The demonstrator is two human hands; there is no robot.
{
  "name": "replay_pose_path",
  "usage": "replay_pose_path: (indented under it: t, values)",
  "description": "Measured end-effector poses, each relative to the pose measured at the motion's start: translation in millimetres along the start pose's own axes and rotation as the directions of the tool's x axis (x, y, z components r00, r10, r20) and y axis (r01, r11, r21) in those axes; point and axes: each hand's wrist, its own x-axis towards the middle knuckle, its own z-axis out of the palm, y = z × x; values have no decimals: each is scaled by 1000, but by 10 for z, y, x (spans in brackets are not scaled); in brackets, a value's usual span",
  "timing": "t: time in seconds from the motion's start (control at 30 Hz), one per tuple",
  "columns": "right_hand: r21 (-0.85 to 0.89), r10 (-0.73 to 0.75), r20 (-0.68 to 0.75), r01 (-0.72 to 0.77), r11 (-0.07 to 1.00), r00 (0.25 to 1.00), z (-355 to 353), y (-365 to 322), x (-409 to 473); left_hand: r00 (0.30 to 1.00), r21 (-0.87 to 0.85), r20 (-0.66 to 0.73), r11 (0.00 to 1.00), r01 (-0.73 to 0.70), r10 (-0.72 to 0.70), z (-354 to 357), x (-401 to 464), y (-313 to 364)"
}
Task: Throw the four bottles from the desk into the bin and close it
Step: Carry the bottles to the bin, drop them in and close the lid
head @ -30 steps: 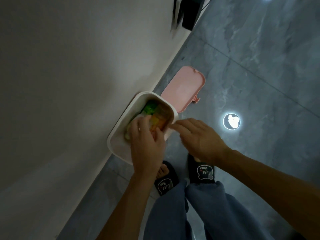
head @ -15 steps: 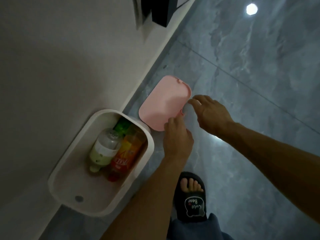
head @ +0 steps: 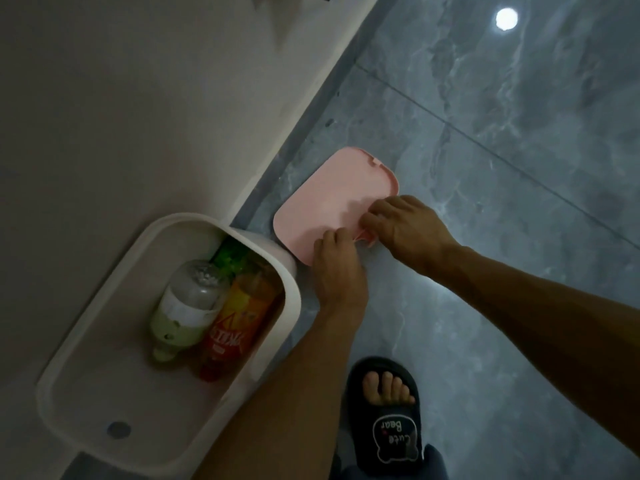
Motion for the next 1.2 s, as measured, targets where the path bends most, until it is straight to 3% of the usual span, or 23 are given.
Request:
replay_pose_path:
  t: [0.3, 0.5, 0.7, 0.87, 0.93, 1.03, 1.1, 1.2]
  values:
    - [197, -2, -5, 3, 980, 1000, -908, -132, -1191, 959, 74, 117, 961, -268, 258, -1044, -853, 445]
    - [258, 11, -9, -8, 966, 1000, -1807, -461, -1992, 902, -4, 204, 922, -387, 380, -2101, -1608, 714]
    - [370, 13, -56, 9, 929, 998, -2540, -1207, -2357, 896, 68, 291, 926, -371, 337, -3184, -2103, 560]
    - [510, 33, -81, 12, 860, 996, -2870, -1979, -2232, 859, 290, 496, 908, -303, 128, -3743, -2063, 247]
    - [609, 128, -53, -70, 790, 990, -2867, -2212, -2136, 864, 317, 493, 903, -289, 103, -3939, -2029, 157]
    - [774, 303, -13, -182, 607, 953, -2753, -2418, -1968, 936, 228, 177, 913, -339, 304, -4015, -2069, -29]
    - [877, 422, 53, -244, 413, 905, -2659, -2530, -1856, 939, 101, -90, 941, -324, 333, -3937, -2111, -134]
    - [945, 499, 230, -313, 89, 835, -2510, -2601, -1700, 948, 5, -184, 965, -263, 259, -3704, -2103, -346]
